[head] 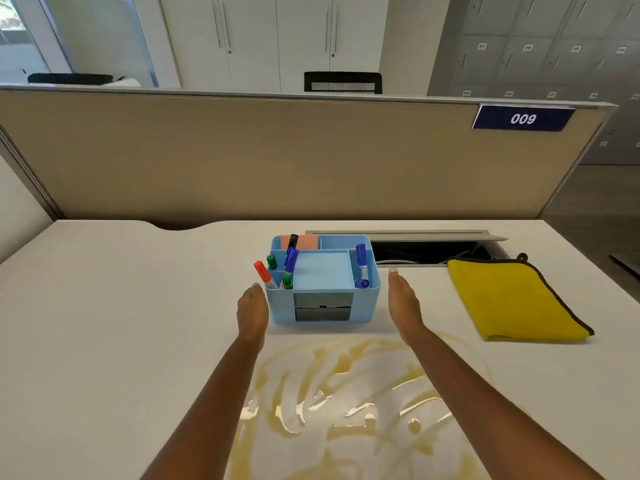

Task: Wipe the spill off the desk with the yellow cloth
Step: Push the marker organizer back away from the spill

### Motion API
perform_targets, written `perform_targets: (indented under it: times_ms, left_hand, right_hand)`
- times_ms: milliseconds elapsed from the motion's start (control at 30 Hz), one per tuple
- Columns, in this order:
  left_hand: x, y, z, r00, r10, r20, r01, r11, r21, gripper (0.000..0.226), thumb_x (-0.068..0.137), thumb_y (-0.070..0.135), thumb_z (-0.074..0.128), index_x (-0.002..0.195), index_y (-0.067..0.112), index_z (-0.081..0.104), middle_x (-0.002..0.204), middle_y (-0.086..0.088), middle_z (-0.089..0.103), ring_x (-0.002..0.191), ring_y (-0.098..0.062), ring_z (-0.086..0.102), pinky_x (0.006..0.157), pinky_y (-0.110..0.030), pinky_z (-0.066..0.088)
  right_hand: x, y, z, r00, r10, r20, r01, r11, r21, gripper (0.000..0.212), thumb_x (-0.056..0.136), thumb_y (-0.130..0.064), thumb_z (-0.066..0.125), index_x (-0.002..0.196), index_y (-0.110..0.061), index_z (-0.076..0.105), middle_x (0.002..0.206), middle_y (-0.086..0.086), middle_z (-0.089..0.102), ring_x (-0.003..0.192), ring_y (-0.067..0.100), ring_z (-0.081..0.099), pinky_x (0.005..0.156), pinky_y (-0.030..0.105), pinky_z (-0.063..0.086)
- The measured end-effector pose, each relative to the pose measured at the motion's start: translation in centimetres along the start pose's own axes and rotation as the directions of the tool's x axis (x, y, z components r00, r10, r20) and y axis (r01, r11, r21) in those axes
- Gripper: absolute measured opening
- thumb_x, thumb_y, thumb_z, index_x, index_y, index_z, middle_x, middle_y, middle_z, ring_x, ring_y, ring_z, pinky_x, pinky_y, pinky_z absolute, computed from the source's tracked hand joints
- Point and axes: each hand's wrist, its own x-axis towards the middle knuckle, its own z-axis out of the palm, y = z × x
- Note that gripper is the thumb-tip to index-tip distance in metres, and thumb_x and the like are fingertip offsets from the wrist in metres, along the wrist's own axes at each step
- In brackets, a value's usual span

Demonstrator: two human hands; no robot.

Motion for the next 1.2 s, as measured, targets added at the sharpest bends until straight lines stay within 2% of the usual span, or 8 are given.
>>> perform_targets:
  times_ms: [200,433,533,600,667,800,1000,1200]
  left_hand:
    - [0.6,-0.2,0.6,0.999,-0.016,0.045,0.018,0.999,-0.033,0.014,0.098,0.021,0.031,0.096,0.014,0.043,0.073,0.006,0.047,0.073,-0.01,0.048,0.061,-0.018,0.037]
    - [0.7,0.2,0.3,0.996,0.076,0.039,-0.08,0.99,0.114,0.021,0.097,0.028,0.037,0.087,0.013,0.048,0.097,-0.01,0.054,0.092,-0.026,0.049,0.094,-0.048,0.046]
    - [1.0,0.3,0.1,0.995,0.087,0.04,-0.094,0.971,0.222,0.028,0.095,0.024,0.042,0.07,0.013,0.05,0.091,-0.014,0.054,0.087,-0.027,0.049,0.083,-0.043,0.051]
    - [1.2,0.4,-0.1,0.995,0.074,0.06,-0.091,0.925,0.368,0.025,0.094,0.022,0.044,0.074,0.009,0.052,0.091,-0.014,0.053,0.084,-0.024,0.049,0.066,-0.03,0.049]
    - [1.3,0.7,-0.1,0.997,0.034,0.067,-0.058,0.916,0.397,0.021,0.092,0.023,0.048,0.078,0.007,0.052,0.095,-0.018,0.058,0.083,-0.027,0.053,0.069,-0.033,0.052]
    - [1.1,1.6,-0.1,0.996,-0.069,0.055,0.047,0.94,0.338,0.023,0.09,0.024,0.052,0.074,0.01,0.045,0.114,-0.022,0.062,0.086,-0.032,0.062,0.063,-0.03,0.051]
    - [1.1,2.2,-0.8,0.95,-0.276,0.146,0.281,0.959,-0.018,0.034,0.092,0.007,0.047,0.124,-0.001,0.039,0.132,-0.024,0.044,0.113,-0.04,0.051,0.089,-0.052,0.049]
    - [1.3,2.7,-3.8,0.911,-0.373,0.175,0.401,0.9,-0.171,0.025,0.093,-0.006,0.036,0.115,0.003,0.043,0.138,-0.026,0.037,0.122,-0.04,0.045,0.09,-0.048,0.044]
  right_hand:
    - [1.2,-0.4,1.4,0.986,0.065,0.157,-0.084,0.99,0.117,0.047,0.099,-0.04,0.024,0.126,-0.009,0.046,0.122,0.017,0.059,0.093,0.019,0.052,0.088,0.037,0.047]
    - [2.2,0.0,1.7,0.978,0.111,0.176,-0.117,0.993,0.027,0.033,0.094,-0.019,0.045,0.121,-0.001,0.049,0.104,0.019,0.058,0.091,0.026,0.053,0.076,0.036,0.046]
    - [2.5,0.1,1.8,0.974,0.166,0.154,-0.167,0.986,-0.004,0.032,0.092,-0.019,0.048,0.118,-0.001,0.05,0.114,0.022,0.06,0.103,0.032,0.058,0.092,0.045,0.052]
    - [2.6,-0.2,1.8,0.974,0.184,0.133,-0.182,0.983,-0.033,0.032,0.092,-0.017,0.047,0.12,-0.002,0.049,0.118,0.023,0.059,0.109,0.036,0.058,0.092,0.047,0.052]
    - [2.7,-0.7,1.7,0.977,0.187,0.106,-0.181,0.982,-0.059,0.027,0.092,-0.014,0.048,0.116,-0.001,0.05,0.118,0.024,0.059,0.108,0.038,0.059,0.082,0.045,0.055]
    - [2.6,-1.2,1.5,0.98,0.172,0.1,-0.158,0.979,-0.13,0.007,0.089,-0.004,0.052,0.094,-0.004,0.047,0.117,0.024,0.061,0.101,0.035,0.061,0.043,0.026,0.042]
    - [1.4,-0.7,2.8,0.984,0.143,0.108,-0.129,0.983,-0.129,0.025,0.09,-0.009,0.053,0.112,0.003,0.053,0.117,0.026,0.061,0.106,0.039,0.06,0.064,0.04,0.054]
    - [0.9,-2.0,5.2,0.986,0.056,0.16,-0.03,0.986,-0.165,0.022,0.09,-0.009,0.053,0.109,0.002,0.056,0.117,0.024,0.062,0.105,0.036,0.06,0.049,0.029,0.045]
